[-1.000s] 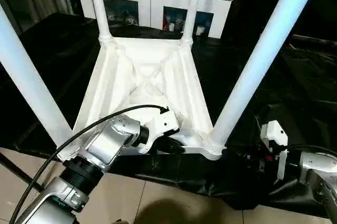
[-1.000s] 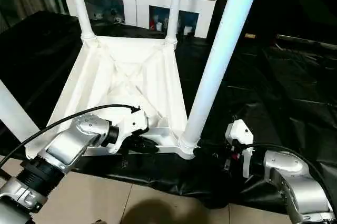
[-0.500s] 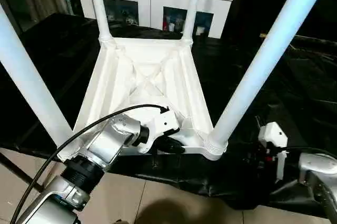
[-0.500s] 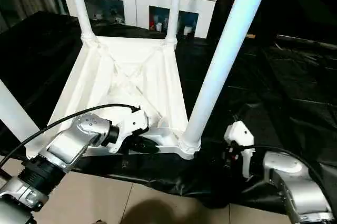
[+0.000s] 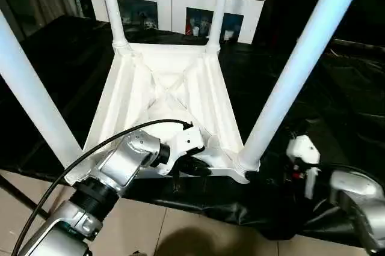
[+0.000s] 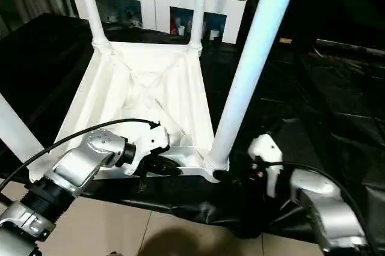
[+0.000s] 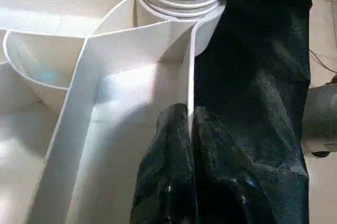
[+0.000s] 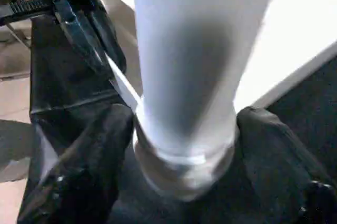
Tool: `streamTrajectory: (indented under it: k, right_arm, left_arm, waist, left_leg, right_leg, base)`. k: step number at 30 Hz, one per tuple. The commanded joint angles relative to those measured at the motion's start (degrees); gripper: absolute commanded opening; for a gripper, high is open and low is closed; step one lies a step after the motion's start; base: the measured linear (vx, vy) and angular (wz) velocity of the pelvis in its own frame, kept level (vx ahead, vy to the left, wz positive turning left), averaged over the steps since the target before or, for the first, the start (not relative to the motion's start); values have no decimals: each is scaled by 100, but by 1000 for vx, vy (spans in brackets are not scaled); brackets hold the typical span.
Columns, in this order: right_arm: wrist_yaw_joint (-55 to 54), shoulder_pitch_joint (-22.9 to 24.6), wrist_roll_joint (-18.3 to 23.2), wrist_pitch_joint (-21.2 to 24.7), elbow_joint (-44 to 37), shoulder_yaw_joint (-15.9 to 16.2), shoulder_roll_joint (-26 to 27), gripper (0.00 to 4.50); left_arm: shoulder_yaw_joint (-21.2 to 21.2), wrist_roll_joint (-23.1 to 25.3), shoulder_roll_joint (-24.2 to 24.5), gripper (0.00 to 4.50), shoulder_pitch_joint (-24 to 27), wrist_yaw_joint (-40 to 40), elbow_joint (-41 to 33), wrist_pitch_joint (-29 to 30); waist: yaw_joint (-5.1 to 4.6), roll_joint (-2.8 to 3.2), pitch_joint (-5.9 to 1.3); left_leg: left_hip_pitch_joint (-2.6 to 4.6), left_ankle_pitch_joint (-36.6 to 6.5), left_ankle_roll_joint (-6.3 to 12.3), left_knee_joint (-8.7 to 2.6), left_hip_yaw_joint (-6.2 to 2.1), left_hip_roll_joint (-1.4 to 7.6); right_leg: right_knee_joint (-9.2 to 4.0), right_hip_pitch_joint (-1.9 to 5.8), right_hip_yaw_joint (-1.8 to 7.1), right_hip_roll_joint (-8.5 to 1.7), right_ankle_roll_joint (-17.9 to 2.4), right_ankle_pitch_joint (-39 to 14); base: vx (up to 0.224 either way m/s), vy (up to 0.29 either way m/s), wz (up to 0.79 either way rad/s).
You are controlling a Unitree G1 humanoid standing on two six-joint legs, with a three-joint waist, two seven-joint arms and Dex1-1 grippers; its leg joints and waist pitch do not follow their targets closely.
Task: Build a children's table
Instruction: Rotate leg to tighten
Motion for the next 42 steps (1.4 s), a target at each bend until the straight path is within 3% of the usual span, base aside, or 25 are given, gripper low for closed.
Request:
streamTrajectory:
  k: [1, 6, 18, 27, 33, 35, 36, 38, 42]
  right_arm:
    - [-17, -53, -85, -116, 104, 44, -18, 377]
    - [71, -152, -64, -196, 213, 110, 108, 377]
    - [98, -274, 34, -406, 426, 92, 229, 265]
    - [25, -277, 48, -534, 661, 35, 330, 259]
    - [-1089, -463, -54, -686, 1480, -343, 875, 259]
    - [-1351, -511, -118, -709, 1648, -372, 993, 259]
    - [-2065, -690, -274, -749, 2010, -432, 1335, 259]
    - [-2777, -892, -439, -757, 2292, -473, 1655, 259]
    - [-3946, -1358, -904, -734, 2756, -360, 2161, 259]
  left_arm:
    - [-178, 102, 0, 0, 83, -51, 156, 88]
    - [-166, 100, -2, 0, 88, -50, 153, 98]
    - [-139, 90, 41, 0, 111, -76, 152, 115]
    - [-69, 54, 110, 0, 93, -131, 234, 97]
    - [288, -18, -274, 0, 13, 533, 619, 131]
    - [381, 1, -423, 0, -49, 807, 800, 121]
    - [605, 21, -788, 0, -249, 1466, 1266, 101]
    - [772, 37, -1082, 0, -449, 1996, 1679, 61]
    - [945, 177, -1472, 0, -848, 2888, 2455, -189]
  waist:
    - [18, -12, -297]
    - [15, -35, -301]
    - [20, -29, -297]
    - [11, -42, -295]
    - [-67, -32, -270]
    - [-92, -45, -249]
    - [-125, -28, -244]
    - [-152, -36, -236]
    - [-234, -33, -248]
  left_leg:
    - [28, -1486, 254, -411, 38, 0]
    - [23, -1458, 303, -408, 43, -2]
    - [21, -1446, 299, -414, 44, -3]
    - [9, -1478, 290, -419, 44, -8]
    - [8, -1752, 178, -455, 25, -22]
    - [21, -1945, 114, -459, 14, -51]
    - [20, -1991, 94, -451, 26, -56]
    - [24, -2066, 12, -455, -5, -92]
    - [73, -2308, 23, -435, -49, -150]
  right_leg:
    - [-438, 253, 132, -196, -1082, -1202]
    - [-429, 264, 129, -195, -1129, -1095]
    - [-432, 265, 132, -200, -1099, -1170]
    - [-449, 263, 129, -203, -1048, -1307]
    - [-514, 235, 109, -211, -902, -1953]
    - [-580, 212, 90, -217, -703, -2529]
    - [-613, 187, 97, -218, -650, -2705]
    - [-646, 184, 59, -214, -509, -3064]
    - [-758, 127, 10, -214, -223, -3609]
  base:
    - [0, 0, 0]
    - [0, 0, 0]
    - [0, 0, 0]
    - [0, 0, 0]
    - [0, 0, 0]
    - [0, 0, 0]
    - [0, 0, 0]
    - [0, 0, 0]
    - [-14, 6, -2]
